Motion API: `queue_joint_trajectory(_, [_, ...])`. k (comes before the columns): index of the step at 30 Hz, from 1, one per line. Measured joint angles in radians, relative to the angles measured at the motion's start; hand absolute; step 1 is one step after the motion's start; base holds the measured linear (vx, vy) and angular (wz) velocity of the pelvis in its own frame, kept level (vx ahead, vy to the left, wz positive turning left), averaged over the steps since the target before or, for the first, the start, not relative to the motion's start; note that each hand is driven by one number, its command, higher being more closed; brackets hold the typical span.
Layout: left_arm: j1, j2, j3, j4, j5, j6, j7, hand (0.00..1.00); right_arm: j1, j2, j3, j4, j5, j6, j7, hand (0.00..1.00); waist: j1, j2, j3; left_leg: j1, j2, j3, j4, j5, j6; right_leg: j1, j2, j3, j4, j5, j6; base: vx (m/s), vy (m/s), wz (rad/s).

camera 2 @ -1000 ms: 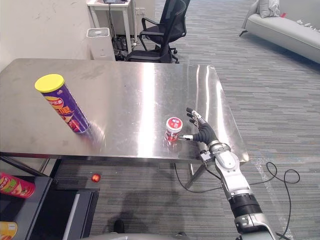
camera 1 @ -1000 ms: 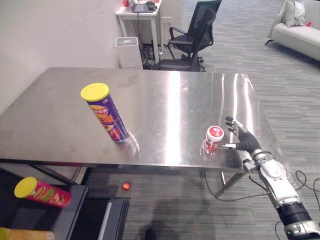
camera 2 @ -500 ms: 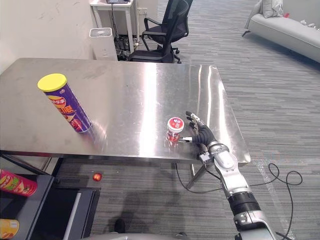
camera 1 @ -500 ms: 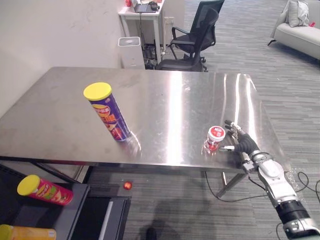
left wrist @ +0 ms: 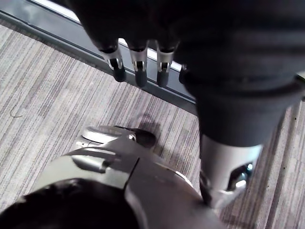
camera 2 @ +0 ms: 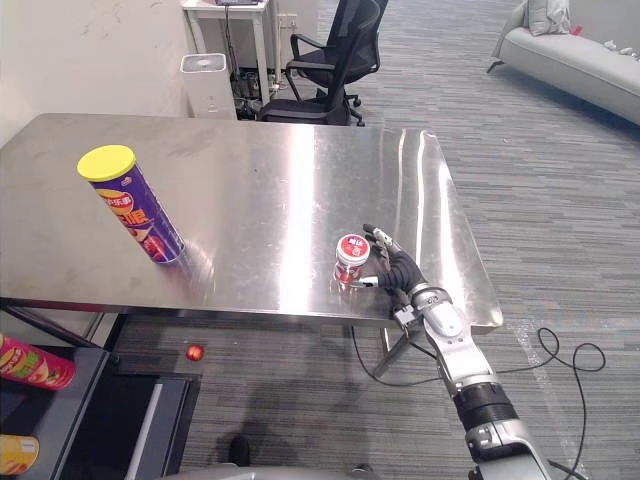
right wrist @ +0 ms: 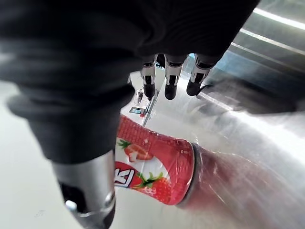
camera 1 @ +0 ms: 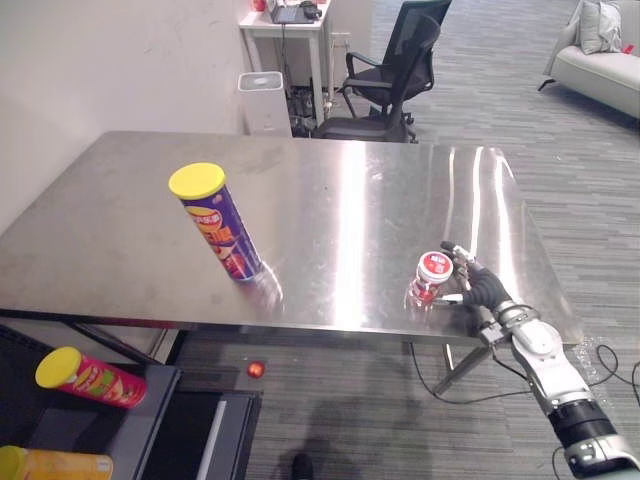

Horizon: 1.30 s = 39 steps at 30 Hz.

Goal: Put the gum and the chips on the shelf.

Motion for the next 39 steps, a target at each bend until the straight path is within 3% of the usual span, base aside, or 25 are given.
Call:
queue_joint_trajectory(9, [0.000, 0.002, 0.000, -0.001, 0.000, -0.001, 0.002, 0.00, -0.017, 0.001, 0.032, 0.000, 0.000, 0.000, 0.000, 0.00, 0.003, -0.004, 0.005, 0.000, 0.000, -0.002, 0.000, 0.000, 0.000, 0.001, 0.000, -0.001, 0.000, 0.000, 0.000, 0.00, 0.000, 0.00])
queue_joint_trajectory(10, [0.000, 0.002, -0.001, 0.000, 0.000, -0.001, 0.002, 0.00, -0.017, 0.001, 0.031, 0.000, 0.000, 0.000, 0.000, 1.00, 0.005, -0.004, 0.006, 0.000, 0.000, -0.002, 0.000, 0.000, 0.000, 0.001, 0.000, -0.002, 0.000, 0.000, 0.000, 0.00, 0.000, 0.00])
queue_joint_trajectory(17, [-0.001, 0.001, -0.001, -0.003, 0.000, -0.002, 0.002, 0.00, -0.021, 0.001, 0.031, 0.000, -0.004, -0.008, -0.002, 1.00, 0.020, -0.008, 0.016, 0.000, 0.000, -0.010, 0.000, 0.000, 0.000, 0.007, 0.001, -0.010, -0.001, -0.003, -0.003, 0.00, 0.000, 0.02])
queue_joint_trajectory(30, [-0.002, 0.002, -0.003, -0.004, 0.000, -0.007, 0.003, 0.00, -0.026, 0.001, 0.040, 0.000, -0.009, -0.018, -0.005, 1.00, 0.022, -0.010, 0.022, 0.000, 0.000, -0.012, 0.000, 0.001, -0.001, 0.008, 0.001, -0.012, -0.001, -0.003, -0.003, 0.00, 0.000, 0.00])
queue_joint_trajectory(39, [-0.001, 0.003, -0.008, -0.019, 0.001, -0.006, 0.005, 0.00, -0.038, 0.002, 0.038, -0.006, -0.039, -0.012, -0.072, 1.00, 0.022, -0.011, 0.021, 0.001, 0.000, -0.008, 0.001, 0.001, 0.000, 0.008, 0.001, -0.005, 0.000, -0.003, -0.003, 0.00, 0.000, 0.00])
